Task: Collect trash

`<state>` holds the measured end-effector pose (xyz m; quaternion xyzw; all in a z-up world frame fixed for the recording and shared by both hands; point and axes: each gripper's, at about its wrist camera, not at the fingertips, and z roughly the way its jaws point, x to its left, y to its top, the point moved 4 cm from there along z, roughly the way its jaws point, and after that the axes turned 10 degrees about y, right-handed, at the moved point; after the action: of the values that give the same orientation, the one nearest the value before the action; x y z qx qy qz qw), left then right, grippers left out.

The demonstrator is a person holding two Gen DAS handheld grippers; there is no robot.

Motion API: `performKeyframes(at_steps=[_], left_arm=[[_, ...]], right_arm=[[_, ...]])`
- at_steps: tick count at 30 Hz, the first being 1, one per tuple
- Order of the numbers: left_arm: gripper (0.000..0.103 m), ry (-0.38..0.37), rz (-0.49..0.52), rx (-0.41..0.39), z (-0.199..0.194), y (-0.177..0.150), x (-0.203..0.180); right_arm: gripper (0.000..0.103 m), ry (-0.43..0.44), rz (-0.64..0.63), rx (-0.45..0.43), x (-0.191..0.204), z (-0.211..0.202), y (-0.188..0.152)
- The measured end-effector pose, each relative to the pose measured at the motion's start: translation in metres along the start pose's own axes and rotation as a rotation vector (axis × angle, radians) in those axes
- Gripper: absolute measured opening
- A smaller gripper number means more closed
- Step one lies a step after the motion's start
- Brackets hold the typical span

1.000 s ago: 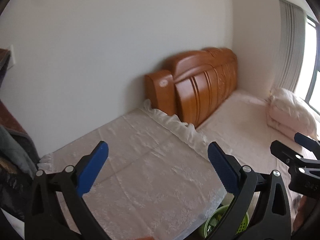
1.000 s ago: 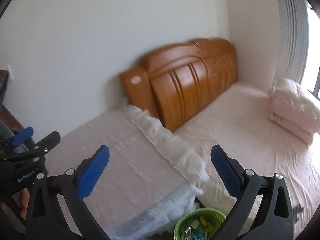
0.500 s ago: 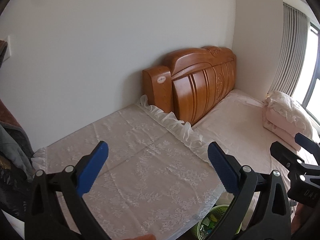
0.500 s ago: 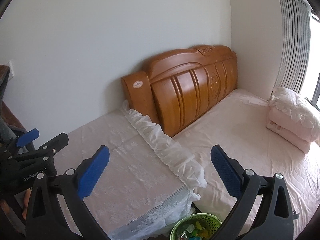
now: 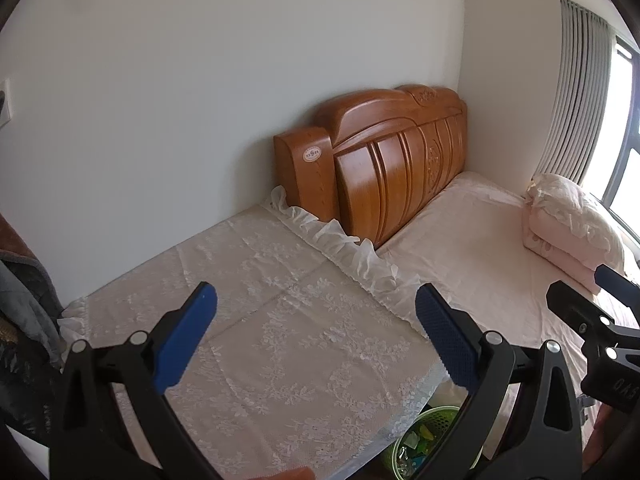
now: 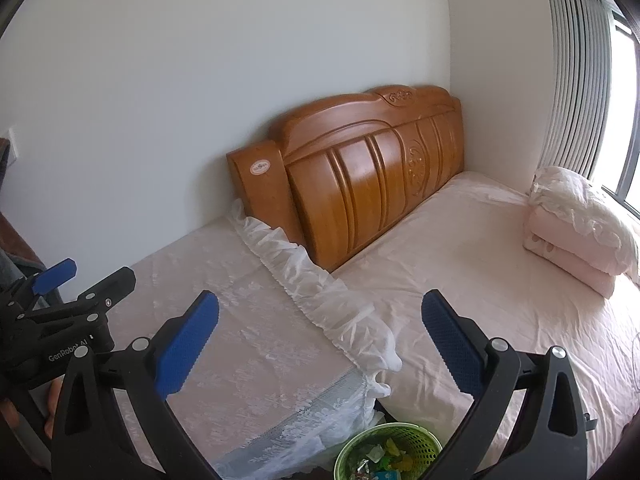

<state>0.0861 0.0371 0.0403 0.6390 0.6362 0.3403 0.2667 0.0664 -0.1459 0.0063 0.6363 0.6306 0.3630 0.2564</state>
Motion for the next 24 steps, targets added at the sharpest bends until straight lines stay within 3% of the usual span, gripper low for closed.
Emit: performKeyframes(at_steps=[24], left_arm=[[0.095,-0.004,0.0,0.007,0.0032,-0.0008,-0.0002]], right_arm=[[0.101,-0.001,0.007,0.003,-0.0051,0.0004,-0.0001]])
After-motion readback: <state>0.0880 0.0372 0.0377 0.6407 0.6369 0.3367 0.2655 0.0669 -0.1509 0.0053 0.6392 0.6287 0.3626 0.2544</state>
